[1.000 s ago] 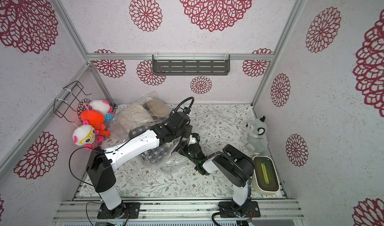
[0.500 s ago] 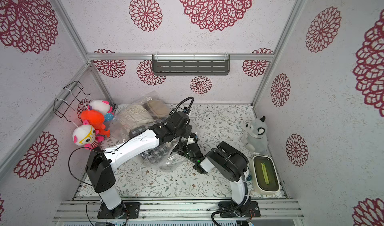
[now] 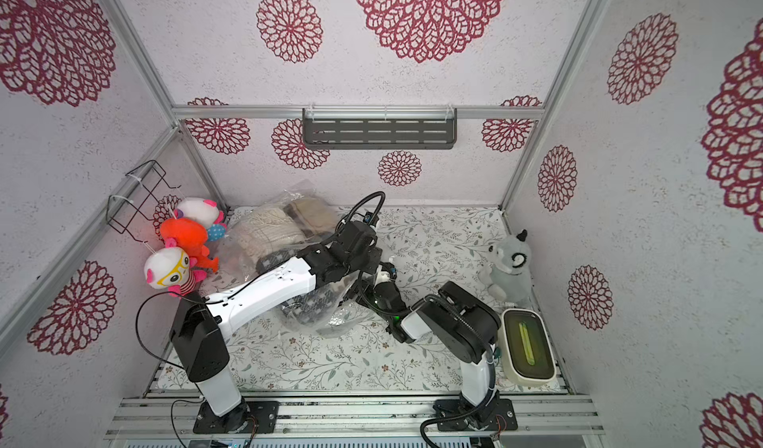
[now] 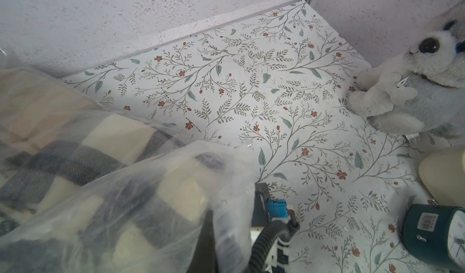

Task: Take the scarf out of the vacuum bag
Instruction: Take out the scarf from the vacuum bag.

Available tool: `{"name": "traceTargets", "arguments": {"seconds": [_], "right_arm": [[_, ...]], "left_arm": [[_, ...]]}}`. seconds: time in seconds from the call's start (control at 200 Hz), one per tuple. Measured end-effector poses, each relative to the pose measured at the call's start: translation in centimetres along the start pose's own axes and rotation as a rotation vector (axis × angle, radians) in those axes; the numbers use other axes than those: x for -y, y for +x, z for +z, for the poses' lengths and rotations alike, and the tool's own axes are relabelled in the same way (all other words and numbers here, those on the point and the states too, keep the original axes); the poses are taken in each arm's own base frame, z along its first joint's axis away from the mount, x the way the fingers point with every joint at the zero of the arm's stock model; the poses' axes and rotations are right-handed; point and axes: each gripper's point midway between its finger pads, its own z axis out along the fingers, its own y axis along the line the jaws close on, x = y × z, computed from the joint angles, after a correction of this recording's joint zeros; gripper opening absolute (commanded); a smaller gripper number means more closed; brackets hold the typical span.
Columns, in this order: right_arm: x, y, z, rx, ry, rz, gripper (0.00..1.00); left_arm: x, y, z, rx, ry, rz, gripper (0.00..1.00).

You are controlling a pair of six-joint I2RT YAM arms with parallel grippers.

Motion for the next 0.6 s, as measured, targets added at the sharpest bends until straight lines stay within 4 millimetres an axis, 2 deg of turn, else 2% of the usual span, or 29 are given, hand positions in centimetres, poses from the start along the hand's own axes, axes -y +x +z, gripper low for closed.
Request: {"name": "traceTargets", "arguments": {"seconds": [0.13,0.225,0.28,0.31,0.355,0.405,0.44,0.505,0.6], "right_arm": [[0.0,0.1,1.6,0.005,-0.009,0.001,0.94],[0.2,0.3,2.7,0.004,-0.015,0.002,0.86],[0.1,0.3,3.2,0.004,-0.019,0.004,0.74],[0.0,0.3,3.3,0.002,-0.019,-0.003,0.62],[0.0,0.4,3.5,-0.003,-0.015,-0.004,0.54],[0.1,0.4,3.6,-0.009,-0.014,0.0,0.34],[0.1,0.5,3.8,-0.013,-0.015,-0.002,0.24],[0.3,0.5,4.0,-0.018,-0.02,0.001,0.01],[0.5,0.5,4.1,-0.027,-0.026,-0.001,0.0]], "left_arm": [[0.0,-0.3,-0.1,0.006,-0.001,-0.002,0.0],[0.0,0.0,0.0,-0.003,-0.003,0.001,0.0],[0.0,0.0,0.0,-0.004,-0.003,0.001,0.0],[0.0,0.0,0.0,-0.004,-0.003,0.001,0.0],[0.0,0.0,0.0,-0.003,-0.002,0.002,0.0],[0.0,0.0,0.0,-0.002,-0.004,0.002,0.0],[0.0,0.0,0.0,-0.002,-0.005,0.002,0.0],[-0.1,-0.1,0.0,0.001,-0.009,0.001,0.0],[-0.4,-0.1,0.0,0.002,-0.019,-0.002,0.0]]}}
